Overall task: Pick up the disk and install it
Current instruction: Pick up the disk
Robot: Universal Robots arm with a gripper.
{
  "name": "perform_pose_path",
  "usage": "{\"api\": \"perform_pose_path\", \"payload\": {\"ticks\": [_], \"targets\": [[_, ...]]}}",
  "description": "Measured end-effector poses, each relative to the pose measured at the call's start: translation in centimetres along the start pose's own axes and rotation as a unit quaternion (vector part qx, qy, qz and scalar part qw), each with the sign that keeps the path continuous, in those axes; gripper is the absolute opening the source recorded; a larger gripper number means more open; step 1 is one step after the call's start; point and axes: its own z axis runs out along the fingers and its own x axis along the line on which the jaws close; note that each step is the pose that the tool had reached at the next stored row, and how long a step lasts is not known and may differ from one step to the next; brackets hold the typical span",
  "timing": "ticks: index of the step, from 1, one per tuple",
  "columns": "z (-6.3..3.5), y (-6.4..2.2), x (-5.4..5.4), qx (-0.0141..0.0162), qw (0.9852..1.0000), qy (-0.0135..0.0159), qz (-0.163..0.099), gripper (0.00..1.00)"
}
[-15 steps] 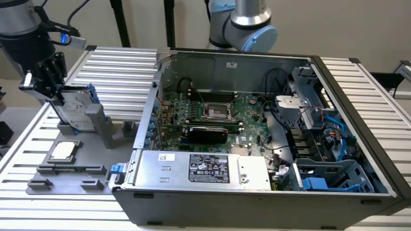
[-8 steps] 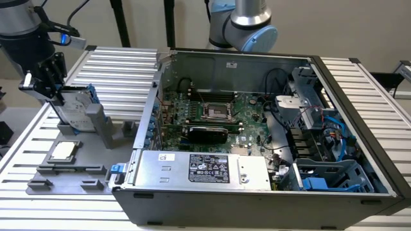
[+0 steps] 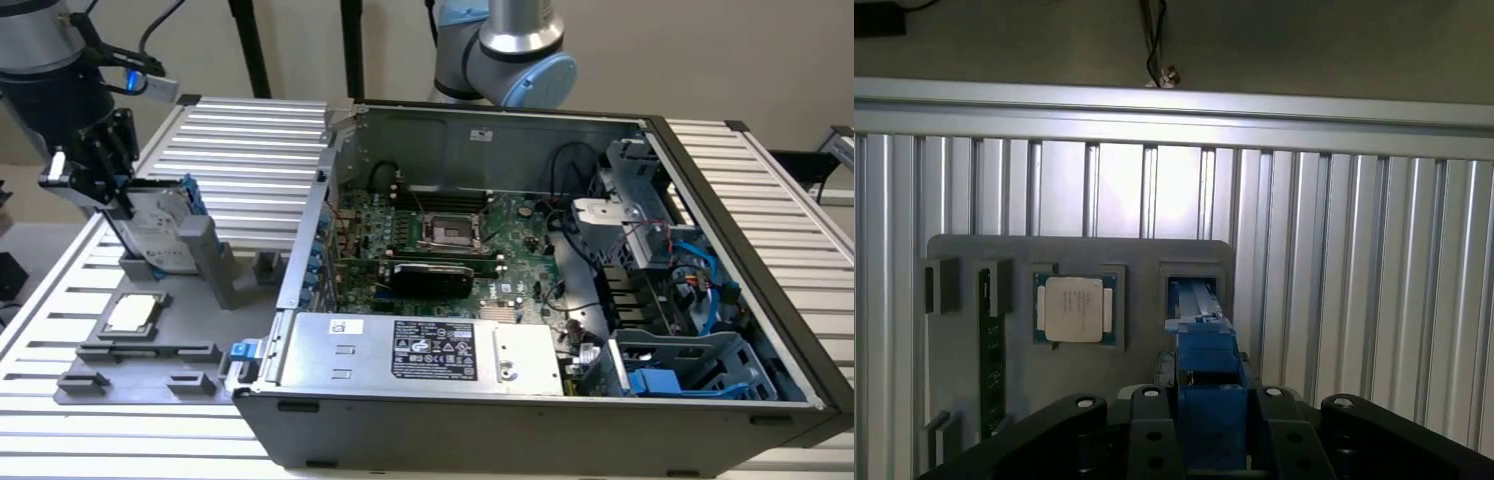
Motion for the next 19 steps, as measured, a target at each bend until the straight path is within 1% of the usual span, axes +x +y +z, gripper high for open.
{"api": "perform_pose_path", "payload": {"ticks": [3, 6, 10, 19], "targets": [[-0.39, -0.02, 0.0, 0.0000, 1.0000, -0.0005, 0.000, 0.33], [-1.11, -0.05, 0.0, 0.0000, 1.0000, -0.0010, 0.000, 0.33], [-2.69, -0.18, 0.0, 0.0001, 1.0000, -0.0020, 0.000, 0.33], [-6.78, -0.62, 0.0, 0.0000, 1.0000, -0.0029, 0.000, 0.33]]}}
